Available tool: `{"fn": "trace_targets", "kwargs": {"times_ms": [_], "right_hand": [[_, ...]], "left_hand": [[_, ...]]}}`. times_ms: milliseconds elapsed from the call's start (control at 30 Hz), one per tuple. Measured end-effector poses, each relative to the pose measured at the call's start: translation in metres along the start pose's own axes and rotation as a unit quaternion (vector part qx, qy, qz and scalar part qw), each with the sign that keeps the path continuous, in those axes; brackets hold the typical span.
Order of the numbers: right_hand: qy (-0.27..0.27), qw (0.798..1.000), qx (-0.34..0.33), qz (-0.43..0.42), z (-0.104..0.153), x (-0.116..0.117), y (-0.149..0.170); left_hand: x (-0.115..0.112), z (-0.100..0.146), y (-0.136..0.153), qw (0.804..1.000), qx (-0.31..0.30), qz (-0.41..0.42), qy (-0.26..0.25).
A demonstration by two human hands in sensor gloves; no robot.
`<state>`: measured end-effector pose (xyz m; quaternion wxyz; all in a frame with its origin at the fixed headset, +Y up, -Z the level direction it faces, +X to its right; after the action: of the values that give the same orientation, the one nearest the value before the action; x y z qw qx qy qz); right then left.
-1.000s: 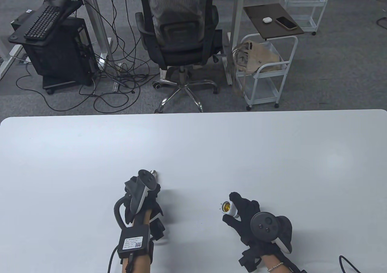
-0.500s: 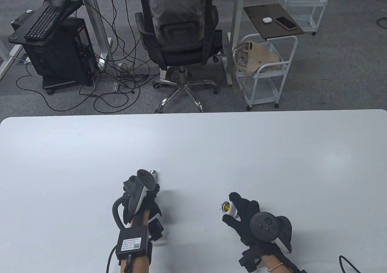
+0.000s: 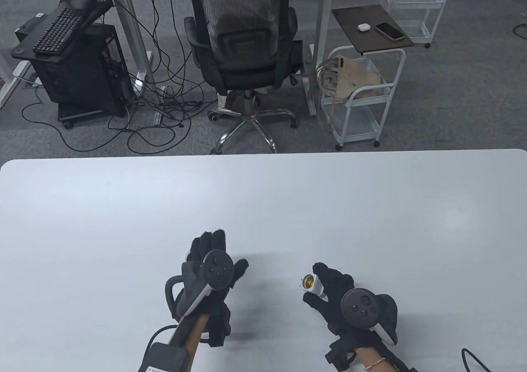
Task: Unscrew light bulb from socket
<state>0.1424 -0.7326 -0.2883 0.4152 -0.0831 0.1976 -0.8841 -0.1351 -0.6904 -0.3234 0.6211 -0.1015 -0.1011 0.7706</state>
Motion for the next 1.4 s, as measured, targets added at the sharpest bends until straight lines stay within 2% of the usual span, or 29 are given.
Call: {"fn": "trace_targets", "kwargs": {"times_ms": [133,333,700,933,1067,1400], "right_hand": [[0.010,1.000,0.004,-0.002,0.001,-0.003,0.001],[0.015,1.000,0.006,0.001,0.001,-0.004,0.002],[0.024,0.999,0.044,-0.018,0.003,-0.007,0.016],[-0.008,0.996,0.092,-0.005,0.000,-0.002,0.028],[-0.038,0.990,0.132,0.031,-0.019,-0.004,0.041],[-0.025,0.963,0.249,0.103,-0.082,0.001,0.085]], "left_hand": [[-0.023,0.021,-0.030,0.998,-0.060,-0.013,0.007],[-0.049,0.035,-0.050,0.995,-0.092,-0.028,0.009],[-0.058,0.039,-0.058,0.992,-0.116,-0.049,0.021],[-0.056,0.042,-0.059,0.991,-0.123,-0.051,0.011],[-0.055,0.042,-0.057,0.991,-0.125,-0.044,0.010],[-0.056,0.040,-0.053,0.992,-0.118,-0.040,0.017]]}}
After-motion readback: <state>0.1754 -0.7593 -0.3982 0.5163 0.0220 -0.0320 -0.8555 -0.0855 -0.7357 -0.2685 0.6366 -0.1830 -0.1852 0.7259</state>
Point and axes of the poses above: the tracker on the back of each hand, its own y axis roughly to the little-finger side, its own z axis roughly from the fingertips to the wrist, x = y × z, the point moved 2 cm from there along -z, roughly from the wrist to the fingertips, and after that the axes turned 10 degrees about -x, right-handed, at the moved point
